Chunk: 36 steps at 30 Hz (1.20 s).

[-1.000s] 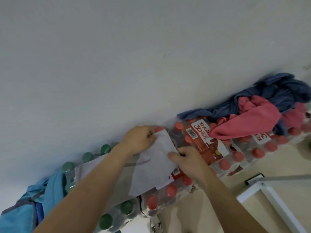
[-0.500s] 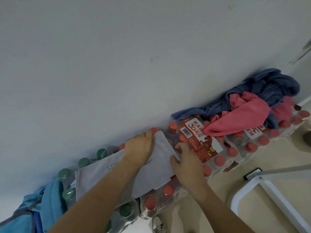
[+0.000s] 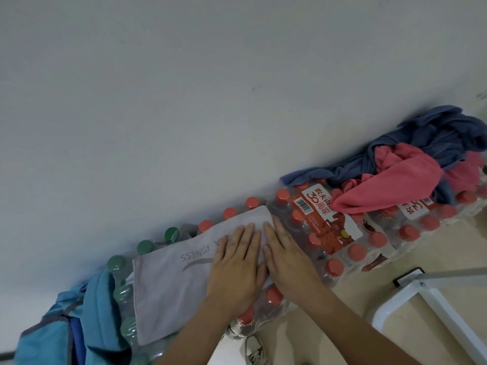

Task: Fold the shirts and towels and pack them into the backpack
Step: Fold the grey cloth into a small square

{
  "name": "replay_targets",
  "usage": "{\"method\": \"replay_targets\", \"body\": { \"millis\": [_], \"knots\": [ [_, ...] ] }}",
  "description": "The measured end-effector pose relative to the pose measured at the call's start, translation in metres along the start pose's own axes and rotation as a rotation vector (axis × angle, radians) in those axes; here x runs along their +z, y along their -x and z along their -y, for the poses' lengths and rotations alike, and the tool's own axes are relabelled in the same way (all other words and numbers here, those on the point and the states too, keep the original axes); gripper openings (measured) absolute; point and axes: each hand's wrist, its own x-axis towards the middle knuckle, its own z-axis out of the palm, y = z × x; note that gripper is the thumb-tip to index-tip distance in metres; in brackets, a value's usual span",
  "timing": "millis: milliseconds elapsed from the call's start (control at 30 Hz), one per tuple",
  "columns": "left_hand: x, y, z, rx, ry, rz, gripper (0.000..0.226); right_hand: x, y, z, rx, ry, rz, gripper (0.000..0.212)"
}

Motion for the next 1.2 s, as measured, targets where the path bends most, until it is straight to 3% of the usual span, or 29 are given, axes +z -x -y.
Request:
{"method": "replay_targets", "body": {
  "millis": [100,167,300,433,533,633,800,900,1033,1200],
  "knots": [
    [-0.008,0.01,0.008,-0.054,-0.015,0.0,0.06,-0.001,0.003,-0.007,0.068,0.018,0.124,0.068],
    [-0.017,0.031,0.026,-0.164,-0.033,-0.022,0.056,0.001,0.002,-0.01,0.098,0.036,0.176,0.063],
    [-0.037,0.084,0.083,-0.524,-0.085,-0.144,0.048,-0.003,-0.001,0.001,0.11,0.171,0.095,0.059],
    [-0.043,0.111,0.111,-0.789,-0.003,-0.159,0.063,-0.012,-0.011,0.025,0.026,0.244,0.015,0.068],
    [-0.041,0.112,0.104,-0.811,0.021,-0.167,0.054,-0.011,-0.024,0.055,-0.132,0.139,-0.042,0.059],
    [-0.039,0.109,0.099,-0.846,0.071,-0.188,0.032,0.003,-0.025,0.077,-0.152,0.128,0.039,0.064],
    [-0.042,0.1,0.086,-0.821,0.26,-0.224,0.015,0.016,-0.02,0.072,-0.133,0.166,0.108,0.066],
    [-0.053,0.097,0.084,-0.933,0.57,-0.32,0.015,0.011,-0.02,0.075,-0.132,0.14,0.125,0.07],
    [-0.067,0.1,0.086,-0.969,1.08,-0.483,0.042,0.008,-0.023,0.076,-0.169,0.161,0.169,0.07],
    [-0.069,0.121,0.096,-0.922,0.859,-0.501,0.043,0.015,-0.012,0.105,-0.419,0.078,0.041,0.053]
  ]
}}
